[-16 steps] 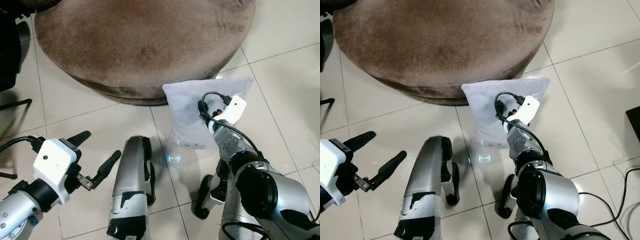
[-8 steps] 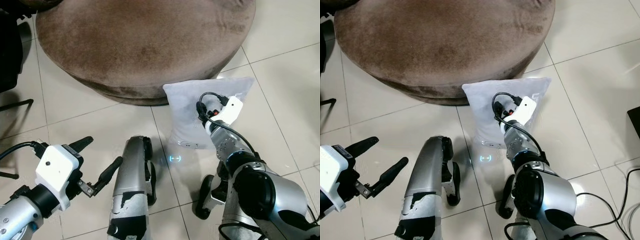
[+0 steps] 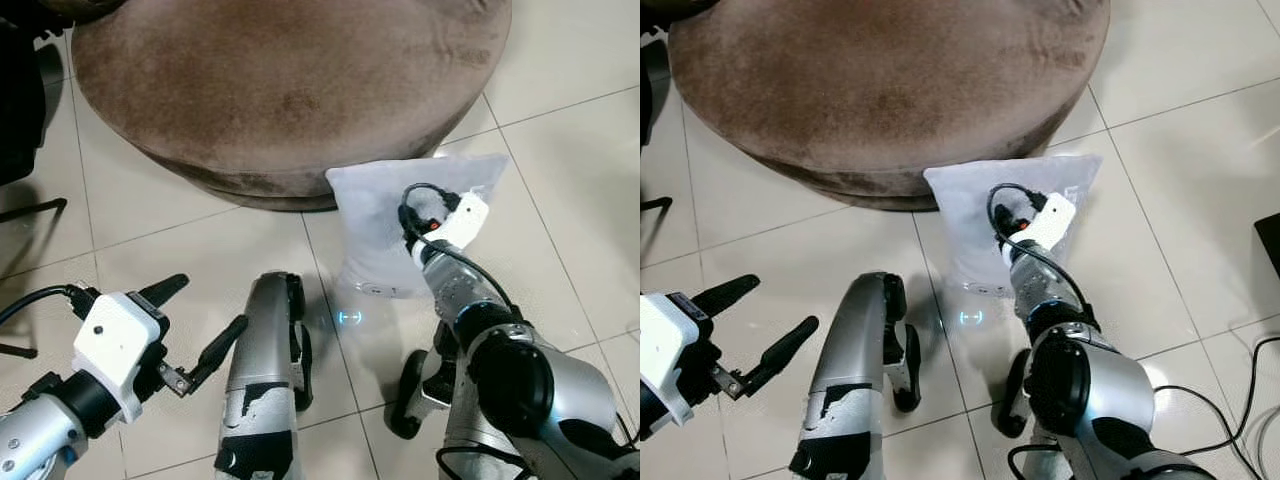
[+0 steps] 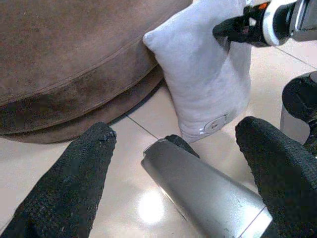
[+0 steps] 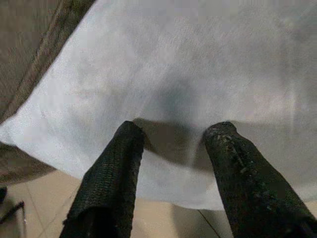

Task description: Move the pillow to the sofa from floor

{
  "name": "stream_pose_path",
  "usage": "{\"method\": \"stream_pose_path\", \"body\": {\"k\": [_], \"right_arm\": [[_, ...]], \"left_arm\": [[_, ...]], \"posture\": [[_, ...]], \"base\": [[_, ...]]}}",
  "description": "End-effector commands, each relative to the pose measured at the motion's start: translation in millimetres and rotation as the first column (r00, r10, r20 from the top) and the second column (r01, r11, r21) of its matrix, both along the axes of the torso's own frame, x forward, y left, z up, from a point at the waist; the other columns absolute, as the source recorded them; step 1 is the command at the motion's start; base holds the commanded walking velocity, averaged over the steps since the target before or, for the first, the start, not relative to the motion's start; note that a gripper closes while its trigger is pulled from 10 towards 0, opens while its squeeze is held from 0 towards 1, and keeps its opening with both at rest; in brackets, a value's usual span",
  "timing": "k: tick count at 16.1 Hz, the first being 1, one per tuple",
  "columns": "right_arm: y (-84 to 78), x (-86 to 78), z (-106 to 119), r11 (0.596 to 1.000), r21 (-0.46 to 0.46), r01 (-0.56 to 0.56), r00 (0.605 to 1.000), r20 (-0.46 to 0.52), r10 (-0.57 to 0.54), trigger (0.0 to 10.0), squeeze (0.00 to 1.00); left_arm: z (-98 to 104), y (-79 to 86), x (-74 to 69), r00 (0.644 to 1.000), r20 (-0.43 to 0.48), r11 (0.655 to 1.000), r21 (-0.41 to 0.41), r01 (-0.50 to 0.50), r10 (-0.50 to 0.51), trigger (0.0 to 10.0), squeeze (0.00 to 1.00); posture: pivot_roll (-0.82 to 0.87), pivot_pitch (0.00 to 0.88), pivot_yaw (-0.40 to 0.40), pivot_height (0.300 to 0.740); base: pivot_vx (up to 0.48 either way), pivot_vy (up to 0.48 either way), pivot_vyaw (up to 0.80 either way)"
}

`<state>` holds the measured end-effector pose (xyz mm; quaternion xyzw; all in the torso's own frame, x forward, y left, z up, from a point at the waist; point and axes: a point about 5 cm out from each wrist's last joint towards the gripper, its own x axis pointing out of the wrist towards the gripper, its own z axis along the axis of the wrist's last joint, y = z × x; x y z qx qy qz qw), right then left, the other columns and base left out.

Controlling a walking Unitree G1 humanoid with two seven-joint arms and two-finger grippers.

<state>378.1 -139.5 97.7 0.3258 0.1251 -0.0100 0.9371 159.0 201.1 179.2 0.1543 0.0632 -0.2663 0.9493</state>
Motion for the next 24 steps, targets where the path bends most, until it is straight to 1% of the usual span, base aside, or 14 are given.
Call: {"method": "stream_pose_path", "body": {"k": [1, 4, 6, 8, 9, 12, 13, 14, 15, 16, 17, 19, 22, 24], "right_arm": [[-0.2, -2.1, -3, 0.998, 0.057, 0.012, 1.0, 0.003, -0.013, 0.0, 0.0], [-8.6, -1.0, 1, 0.998, 0.06, 0.01, 0.998, 0.064, -0.014, 0.0, 0.0], [-20.6, 5.9, 24, 0.999, 0.044, -0.029, 0.972, 0.235, 0.018, 0.0, 0.0], [-31.1, 6.9, 37, 0.999, 0.045, -0.028, 0.942, 0.334, 0.011, 0.0, 0.0], [-29.6, 3.9, 46, 0.991, -0.098, -0.089, 0.894, 0.43, 0.122, 0.0, 0.0], [-30.6, -2.3, 43, 0.956, -0.277, -0.099, 0.887, 0.411, 0.211, 0.0, 0.0], [-36.3, -8.3, 35, 0.944, -0.327, -0.046, 0.919, 0.356, 0.169, 7.8, 0.0], [-41.6, -15.1, 31, 0.946, -0.324, -0.005, 0.935, 0.333, 0.119, 7.8, 0.0], [-45.7, -25.4, 23, 0.927, -0.375, -0.015, 0.939, 0.313, 0.142, 10.0, 0.0], [-45.7, -25.4, 23, 0.927, -0.375, -0.015, 0.939, 0.313, 0.142, 10.0, 0.0], [-51.1, -46.0, -4, 0.894, -0.444, -0.057, 0.955, 0.237, 0.179, 10.0, 0.0], [-53.8, -51.7, -14, 0.891, -0.451, -0.047, 0.972, 0.186, 0.145, 10.0, 0.0], [-48.6, -57.1, -9, 0.901, -0.433, -0.026, 0.975, 0.19, 0.119, 10.0, 0.0], [-40.3, -60.2, -12, 0.877, -0.477, -0.048, 0.966, 0.201, 0.161, 10.0, 0.0]], "left_arm": [[-7, 3.1, -3.4, 0.999, -0.032, 1.0, 0.001, -0.019, 0.019, 10.0, 0.0], [-13, 3.6, 4.9, 0.999, -0.011, 0.998, -0.026, -0.052, 0.052, 10.0, 0.0], [-9, 4.1, 10.9, 0.99, 0.029, 0.985, -0.114, -0.131, 0.136, 10.0, 0.0], [-18, 2.7, 19.7, 0.986, 0.038, 0.979, -0.132, -0.158, 0.164, 10.0, 0.0], [-26, 2.3, 31.3, 0.979, 0.044, 0.972, -0.129, -0.194, 0.201, 10.0, 0.0], [-35, -2.8, 48.3, 0.964, 0.069, 0.961, -0.125, -0.248, 0.258, 10.0, 0.0], [-41, -7.4, 55.6, 0.949, 0.036, 0.941, -0.153, -0.303, 0.312, 10.0, 0.0], [-49, -9.6, 59.8, 0.934, -0.022, 0.916, -0.184, -0.356, 0.358, 10.0, 0.0], [-51, -12.8, 62.9, 0.937, -0.001, 0.922, -0.177, -0.344, 0.349, 10.0, 0.0], [-51, -12.8, 62.9, 0.937, -0.001, 0.922, -0.177, -0.344, 0.349, 10.0, 0.0], [-54, -19.4, 71.3, 0.943, 0.071, 0.937, -0.157, -0.312, 0.326, 10.0, 0.0], [-52, -21.1, 78.9, 0.936, 0.1, 0.934, -0.157, -0.32, 0.337, 10.0, 0.0], [-51, -18.2, 83.8, 0.934, 0.117, 0.936, -0.148, -0.319, 0.337, 10.0, 0.0], [-57, -17.2, 85.3, 0.931, 0.135, 0.94, -0.098, -0.327, 0.338, 10.0, 0.0]], "posture": [[0.46, 0.482, 0.104, 0.563], [0.4, 0.458, 0.068, 0.563], [0.36, 0.444, 0.045, 0.563], [0.29, 0.417, 0.017, 0.563], [0.24, 0.396, -0.004, 0.563], [0.14, 0.379, -0.02, 0.563], [0.08, 0.355, -0.014, 0.563], [0.08, 0.355, -0.014, 0.563], [0.04, 0.345, -0.011, 0.563], [0.04, 0.345, -0.011, 0.563], [0.03, 0.347, -0.004, 0.563], [0.01, 0.337, 0.009, 0.563], [0.01, 0.335, 0.015, 0.563], [0.01, 0.327, 0.022, 0.563]], "base": [[0.0, 0.0, 0.0], [0.0, 0.0, 0.0], [0.0, 0.0, 0.0], [0.0, 0.0, 0.0], [0.0, 0.0, 0.0], [0.0, 0.0, 0.0], [0.0, 0.0, 0.0], [0.0, 0.0, 0.0], [0.0, 0.0, 0.0], [0.0, 0.0, 0.0], [0.0, 0.0, 0.0], [0.0, 0.0, 0.0], [0.0, 0.0, 0.0], [0.0, 0.0, 0.0]]}}
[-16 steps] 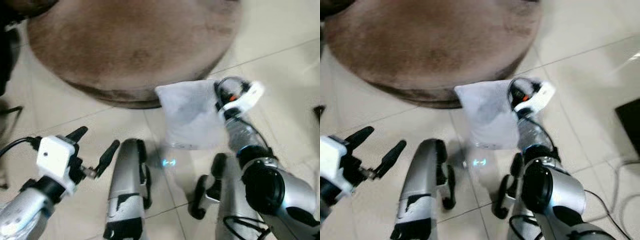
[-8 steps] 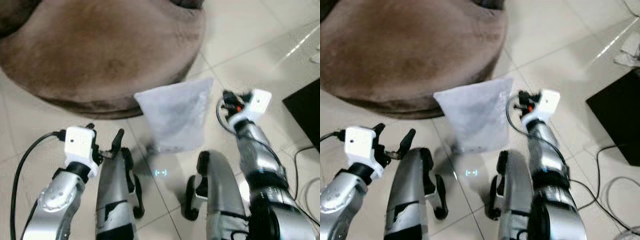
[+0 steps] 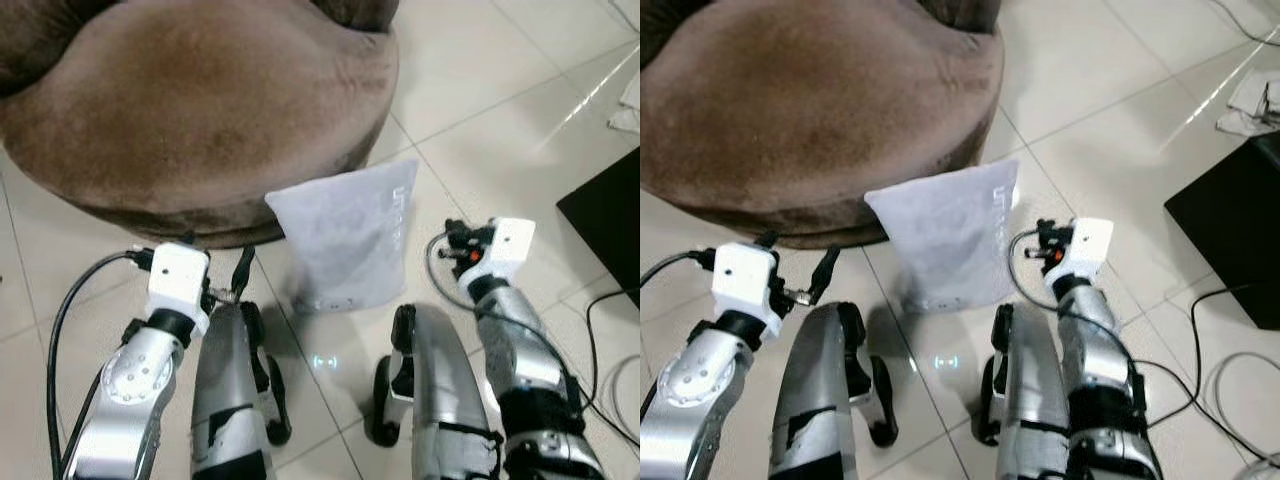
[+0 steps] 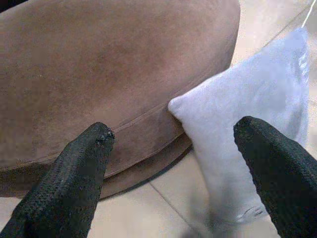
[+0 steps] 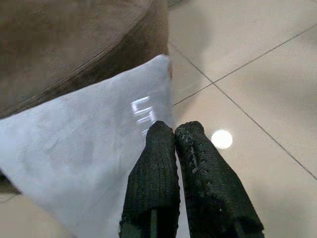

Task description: Move the pillow to the sofa from floor

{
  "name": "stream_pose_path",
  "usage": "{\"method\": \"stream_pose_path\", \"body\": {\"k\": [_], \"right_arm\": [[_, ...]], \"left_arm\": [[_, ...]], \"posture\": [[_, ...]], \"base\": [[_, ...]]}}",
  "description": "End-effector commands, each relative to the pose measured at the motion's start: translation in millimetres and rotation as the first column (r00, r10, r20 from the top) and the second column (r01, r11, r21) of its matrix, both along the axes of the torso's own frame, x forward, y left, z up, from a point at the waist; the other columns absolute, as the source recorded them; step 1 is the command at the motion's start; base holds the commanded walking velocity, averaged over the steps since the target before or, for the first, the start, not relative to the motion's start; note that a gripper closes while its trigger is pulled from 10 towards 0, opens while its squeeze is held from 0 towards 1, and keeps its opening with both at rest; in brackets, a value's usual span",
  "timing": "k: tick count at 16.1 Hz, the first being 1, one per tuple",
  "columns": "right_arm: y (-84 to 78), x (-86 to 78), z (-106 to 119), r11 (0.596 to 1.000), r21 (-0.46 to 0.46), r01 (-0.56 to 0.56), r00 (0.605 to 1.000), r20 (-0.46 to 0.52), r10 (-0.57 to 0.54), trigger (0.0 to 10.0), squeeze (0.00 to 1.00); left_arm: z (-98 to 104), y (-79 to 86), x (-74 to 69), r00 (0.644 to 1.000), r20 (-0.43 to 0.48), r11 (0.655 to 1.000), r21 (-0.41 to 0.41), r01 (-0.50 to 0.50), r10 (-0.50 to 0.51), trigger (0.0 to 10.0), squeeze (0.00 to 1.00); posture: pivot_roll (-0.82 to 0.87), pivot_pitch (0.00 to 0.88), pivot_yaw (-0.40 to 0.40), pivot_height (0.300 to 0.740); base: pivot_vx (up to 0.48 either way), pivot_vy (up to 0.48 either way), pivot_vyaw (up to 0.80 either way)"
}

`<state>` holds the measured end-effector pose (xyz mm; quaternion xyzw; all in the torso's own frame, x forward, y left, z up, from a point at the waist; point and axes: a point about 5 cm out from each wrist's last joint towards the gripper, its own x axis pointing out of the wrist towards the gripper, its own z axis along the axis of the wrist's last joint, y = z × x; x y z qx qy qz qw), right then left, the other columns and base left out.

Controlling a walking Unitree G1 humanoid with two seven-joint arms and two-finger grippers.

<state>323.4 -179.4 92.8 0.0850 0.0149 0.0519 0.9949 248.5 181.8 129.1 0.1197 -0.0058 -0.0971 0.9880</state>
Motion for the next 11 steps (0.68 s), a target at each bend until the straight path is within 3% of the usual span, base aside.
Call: {"method": "stream_pose_path", "body": {"k": [1, 3, 9, 11], "right_arm": [[1.9, -5.6, -10, 1.0, -0.021, 0.008, 1.0, -0.02, -0.008, 10.0, 0.0], [9.4, -4.6, -8, 1.0, 0.008, -0.02, 1.0, -0.023, 0.02, 10.0, 0.0], [19.3, -4.0, -9, 0.998, 0.01, -0.059, 0.997, -0.039, 0.059, 10.0, 0.0], [21.9, -1.8, -8, 0.997, 0.025, -0.068, 0.997, -0.045, 0.069, 10.0, 0.0]], "left_arm": [[-8, 1.4, -2.8, 1.0, -0.019, 1.0, 0.029, -0.007, 0.007, 10.0, 0.0], [-5, 1.1, 0.7, 1.0, -0.005, 1.0, 0.015, -0.013, 0.013, 10.0, 0.0], [-6, 6.7, -1.4, 1.0, 0.004, 0.999, 0.024, -0.029, 0.029, 10.0, 0.0], [-6, 10.5, -1.8, 0.999, 0.004, 0.998, 0.028, -0.05, 0.049, 10.0, 0.0]], "posture": [[0.01, 0.327, 0.022, 0.563], [0.02, 0.33, 0.024, 0.563], [0.03, 0.337, 0.013, 0.563], [0.03, 0.342, 0.009, 0.563]], "base": [[0.0, 0.0, 0.0], [0.0, 0.0, 0.0], [0.0, -0.259, 0.66], [0.0, -0.266, 0.0]]}}
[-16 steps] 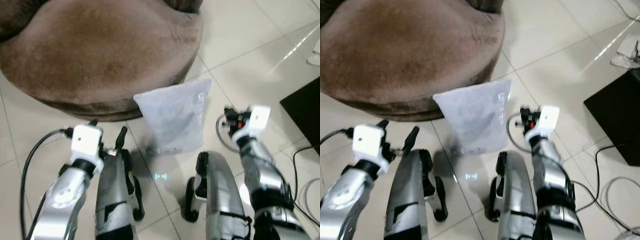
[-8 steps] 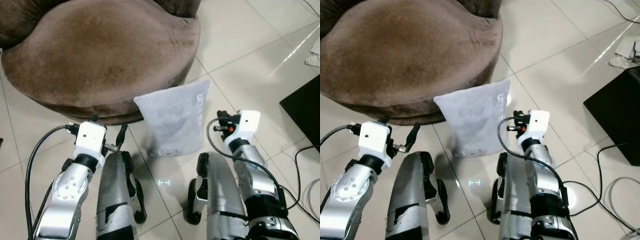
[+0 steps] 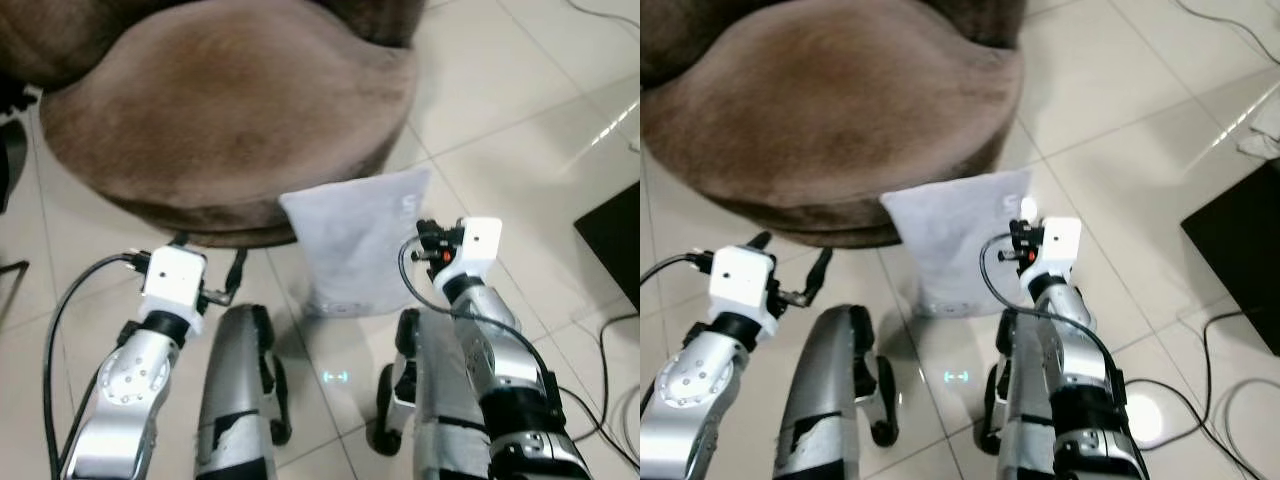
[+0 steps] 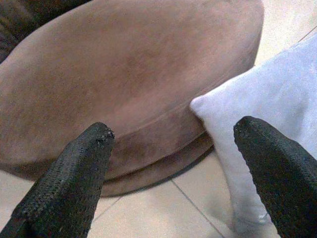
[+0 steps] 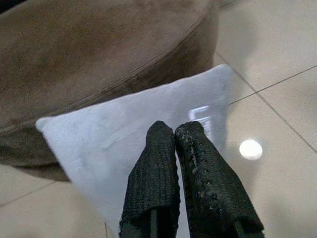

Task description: Move the pillow to the sofa from floor

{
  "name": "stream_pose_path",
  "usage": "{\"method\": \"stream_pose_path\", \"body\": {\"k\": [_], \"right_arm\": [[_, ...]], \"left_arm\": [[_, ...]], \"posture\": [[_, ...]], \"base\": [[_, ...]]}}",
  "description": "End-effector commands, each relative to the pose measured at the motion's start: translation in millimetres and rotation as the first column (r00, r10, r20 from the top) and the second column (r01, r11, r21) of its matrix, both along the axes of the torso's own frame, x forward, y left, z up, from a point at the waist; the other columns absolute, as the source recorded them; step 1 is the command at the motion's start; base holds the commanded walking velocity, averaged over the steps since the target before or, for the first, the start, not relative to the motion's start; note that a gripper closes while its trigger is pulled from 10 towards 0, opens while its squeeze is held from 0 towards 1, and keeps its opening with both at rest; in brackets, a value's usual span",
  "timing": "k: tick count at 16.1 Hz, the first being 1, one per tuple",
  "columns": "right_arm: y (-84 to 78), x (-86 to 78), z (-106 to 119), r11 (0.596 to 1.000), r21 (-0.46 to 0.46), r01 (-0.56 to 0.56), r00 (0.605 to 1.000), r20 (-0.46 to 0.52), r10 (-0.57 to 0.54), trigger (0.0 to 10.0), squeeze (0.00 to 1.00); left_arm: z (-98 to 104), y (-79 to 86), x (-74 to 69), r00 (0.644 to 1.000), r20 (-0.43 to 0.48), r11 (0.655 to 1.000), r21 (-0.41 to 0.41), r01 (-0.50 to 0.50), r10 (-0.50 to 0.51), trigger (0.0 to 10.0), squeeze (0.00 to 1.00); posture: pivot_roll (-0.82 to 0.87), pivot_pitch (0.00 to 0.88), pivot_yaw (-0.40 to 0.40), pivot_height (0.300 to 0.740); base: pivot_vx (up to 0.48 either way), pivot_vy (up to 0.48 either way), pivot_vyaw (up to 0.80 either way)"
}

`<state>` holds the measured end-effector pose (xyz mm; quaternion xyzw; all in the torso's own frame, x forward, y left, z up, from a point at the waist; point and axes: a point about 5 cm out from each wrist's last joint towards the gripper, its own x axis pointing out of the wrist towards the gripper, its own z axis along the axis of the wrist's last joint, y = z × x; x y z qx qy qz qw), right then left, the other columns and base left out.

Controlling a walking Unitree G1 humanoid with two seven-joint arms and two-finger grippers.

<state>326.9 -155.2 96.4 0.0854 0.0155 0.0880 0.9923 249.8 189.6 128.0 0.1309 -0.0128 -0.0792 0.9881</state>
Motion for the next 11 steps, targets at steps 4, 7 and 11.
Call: {"method": "stream_pose_path", "body": {"k": [4, 7, 11], "right_arm": [[-1.1, -7.1, -12.5, 1.0, -0.009, -0.013, 0.998, -0.059, 0.013, 10.0, 0.0], [-2.2, -7.1, -13.6, 1.0, -0.007, -0.016, 0.998, -0.063, 0.015, 10.0, 0.0], [-0.2, -8.0, -14.8, 1.0, -0.011, -0.023, 0.998, -0.066, 0.022, 10.0, 0.0]], "left_arm": [[-4.7, 2.4, -3.5, 1.0, -0.012, 1.0, 0.005, -0.015, 0.015, 10.0, 0.0], [-3.5, 3.4, -4.4, 1.0, -0.006, 1.0, -0.005, -0.021, 0.021, 10.0, 0.0], [-3.3, 3.6, -5.1, 1.0, -0.01, 1.0, -0.009, -0.013, 0.012, 10.0, 0.0]], "posture": [[0.03, 0.347, 0.002, 0.563], [0.03, 0.344, -0.002, 0.563], [0.03, 0.34, -0.006, 0.563]], "base": [[0.0, -0.268, 0.0], [0.0, -0.27, 0.0], [0.0, -0.203, 0.0]]}}
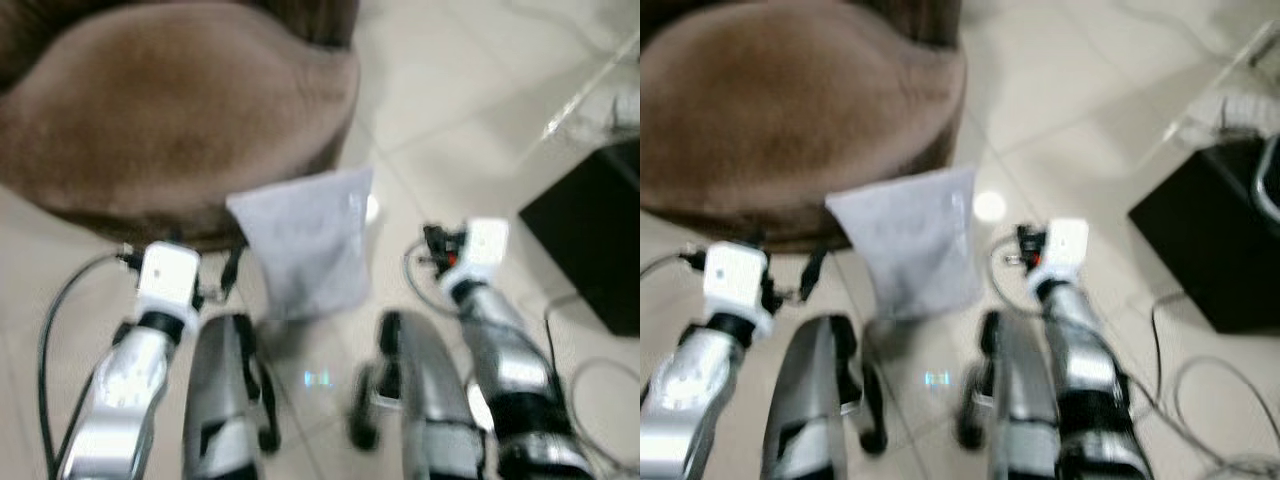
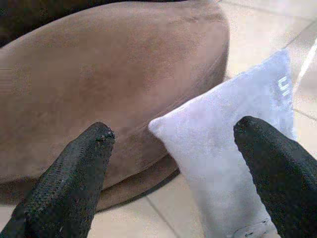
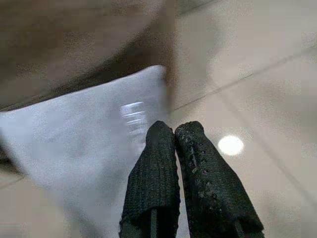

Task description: Move the pillow to the sofa from floor

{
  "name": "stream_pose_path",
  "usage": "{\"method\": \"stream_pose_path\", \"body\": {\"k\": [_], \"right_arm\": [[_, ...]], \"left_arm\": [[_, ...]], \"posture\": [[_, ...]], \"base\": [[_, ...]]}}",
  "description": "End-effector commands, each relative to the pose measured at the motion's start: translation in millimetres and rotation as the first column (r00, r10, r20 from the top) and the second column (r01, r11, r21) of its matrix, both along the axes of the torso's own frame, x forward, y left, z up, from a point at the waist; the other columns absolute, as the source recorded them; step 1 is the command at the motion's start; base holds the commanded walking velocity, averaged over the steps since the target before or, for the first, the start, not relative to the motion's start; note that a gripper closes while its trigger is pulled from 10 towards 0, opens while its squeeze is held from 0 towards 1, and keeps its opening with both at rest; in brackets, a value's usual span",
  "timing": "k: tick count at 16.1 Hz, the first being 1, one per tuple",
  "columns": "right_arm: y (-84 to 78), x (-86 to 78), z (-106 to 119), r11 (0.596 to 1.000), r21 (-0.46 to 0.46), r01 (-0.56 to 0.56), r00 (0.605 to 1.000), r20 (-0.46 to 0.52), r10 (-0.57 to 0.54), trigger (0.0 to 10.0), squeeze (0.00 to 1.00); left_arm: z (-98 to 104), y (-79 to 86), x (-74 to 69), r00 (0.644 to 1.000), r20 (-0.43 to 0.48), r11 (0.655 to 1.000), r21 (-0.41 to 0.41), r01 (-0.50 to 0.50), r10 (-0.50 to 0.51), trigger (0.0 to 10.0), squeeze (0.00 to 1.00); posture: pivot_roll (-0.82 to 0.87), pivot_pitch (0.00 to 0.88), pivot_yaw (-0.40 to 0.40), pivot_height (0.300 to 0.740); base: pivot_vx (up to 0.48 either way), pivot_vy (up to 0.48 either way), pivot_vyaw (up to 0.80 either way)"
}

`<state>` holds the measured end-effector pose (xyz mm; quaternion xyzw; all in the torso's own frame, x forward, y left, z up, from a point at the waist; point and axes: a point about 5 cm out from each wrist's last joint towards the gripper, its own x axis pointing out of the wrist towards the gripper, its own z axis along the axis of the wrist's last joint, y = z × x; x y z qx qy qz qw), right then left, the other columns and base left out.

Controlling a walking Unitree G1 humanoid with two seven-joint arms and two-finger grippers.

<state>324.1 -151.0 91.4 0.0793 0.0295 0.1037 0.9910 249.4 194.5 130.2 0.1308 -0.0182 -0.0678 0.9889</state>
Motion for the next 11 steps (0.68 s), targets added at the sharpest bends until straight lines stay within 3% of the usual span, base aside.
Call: {"method": "stream_pose_path", "body": {"k": [1, 3, 5, 11], "right_arm": [[-4.4, -5.4, -10.0, 1.0, 0.0, 0.009, 0.999, -0.042, -0.009, 10.0, 0.0], [-4.5, -5.6, -10.2, 1.0, 0.0, 0.006, 0.999, -0.042, -0.006, 10.0, 0.0], [-4.2, -5.2, -9.4, 1.0, 0.003, 0.003, 0.999, -0.038, -0.003, 10.0, 0.0], [-9.0, -1.4, -15.6, 0.996, 0.032, 0.08, 0.994, -0.083, -0.077, 10.0, 0.0]], "left_arm": [[-5.0, -2.7, -4.9, 0.999, -0.028, 0.999, -0.039, 0.023, -0.024, 10.0, 0.0], [-4.6, -2.8, -5.2, 0.999, -0.027, 0.998, -0.066, 0.023, -0.025, 10.0, 0.0], [-9.4, -2.0, -5.2, 0.997, -0.073, 0.997, -0.079, 0.007, -0.012, 10.0, 0.0], [-5.6, 2.2, 0.1, 0.997, -0.067, 0.999, 0.02, 0.042, -0.041, 10.0, 0.0]], "posture": [[0.03, 0.336, -0.006, 0.563], [0.03, 0.334, -0.006, 0.563], [0.04, 0.332, -0.006, 0.563], [0.04, 0.321, 0.001, 0.563]], "base": [[0.0, 0.0, 0.0], [0.0, 0.0, 0.0], [0.0, 0.48, 0.0], [0.0, 0.0, 0.0]]}}
